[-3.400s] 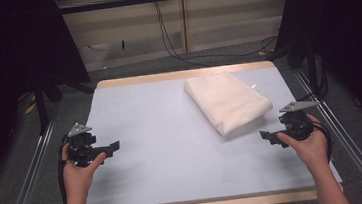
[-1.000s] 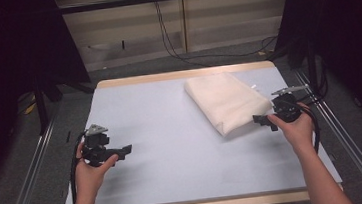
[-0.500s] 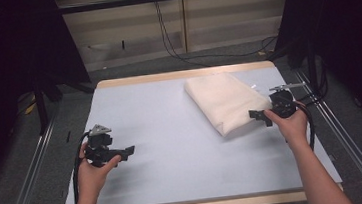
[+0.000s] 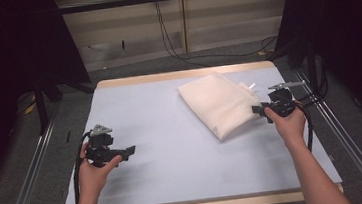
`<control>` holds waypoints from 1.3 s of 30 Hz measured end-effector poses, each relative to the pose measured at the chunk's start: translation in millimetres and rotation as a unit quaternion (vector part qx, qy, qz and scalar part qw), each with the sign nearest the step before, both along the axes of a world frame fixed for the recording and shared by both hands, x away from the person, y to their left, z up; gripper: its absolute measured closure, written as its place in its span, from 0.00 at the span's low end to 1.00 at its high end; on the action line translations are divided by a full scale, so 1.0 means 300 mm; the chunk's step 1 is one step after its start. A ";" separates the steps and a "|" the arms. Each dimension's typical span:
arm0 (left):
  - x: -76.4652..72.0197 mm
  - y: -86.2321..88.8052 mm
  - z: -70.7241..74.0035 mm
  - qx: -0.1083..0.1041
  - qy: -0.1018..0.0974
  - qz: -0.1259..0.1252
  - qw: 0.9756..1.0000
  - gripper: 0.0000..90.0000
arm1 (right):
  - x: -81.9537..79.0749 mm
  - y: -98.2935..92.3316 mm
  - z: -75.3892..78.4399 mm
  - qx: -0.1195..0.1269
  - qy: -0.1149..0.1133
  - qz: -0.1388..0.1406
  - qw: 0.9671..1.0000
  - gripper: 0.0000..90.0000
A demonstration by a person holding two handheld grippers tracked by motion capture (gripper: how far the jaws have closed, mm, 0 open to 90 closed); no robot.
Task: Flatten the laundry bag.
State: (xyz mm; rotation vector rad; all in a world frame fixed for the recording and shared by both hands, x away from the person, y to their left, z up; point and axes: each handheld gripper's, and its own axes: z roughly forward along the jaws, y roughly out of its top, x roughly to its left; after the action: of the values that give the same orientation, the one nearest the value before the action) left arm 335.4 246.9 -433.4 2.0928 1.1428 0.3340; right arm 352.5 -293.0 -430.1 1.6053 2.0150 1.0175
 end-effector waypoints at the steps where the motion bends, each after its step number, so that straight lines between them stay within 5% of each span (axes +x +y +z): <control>1: 0.000 -0.001 0.000 -0.001 0.000 0.000 1.000 0.07 | -0.005 0.011 0.005 0.001 -0.005 0.007 1.000 0.80; 9: -0.004 -0.013 -0.004 -0.005 -0.002 -0.002 1.000 0.07 | -0.014 0.045 0.016 -0.007 -0.011 0.034 0.999 0.87; 39: -0.005 -0.035 -0.019 -0.009 0.007 -0.010 1.000 0.07 | -0.084 0.216 0.062 -0.010 -0.031 0.126 0.991 0.89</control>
State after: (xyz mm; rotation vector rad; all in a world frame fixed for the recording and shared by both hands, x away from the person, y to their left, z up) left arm 333.8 236.3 -439.1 2.0925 1.1293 0.3000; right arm 327.4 -228.3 -411.4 1.3147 2.2174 1.1167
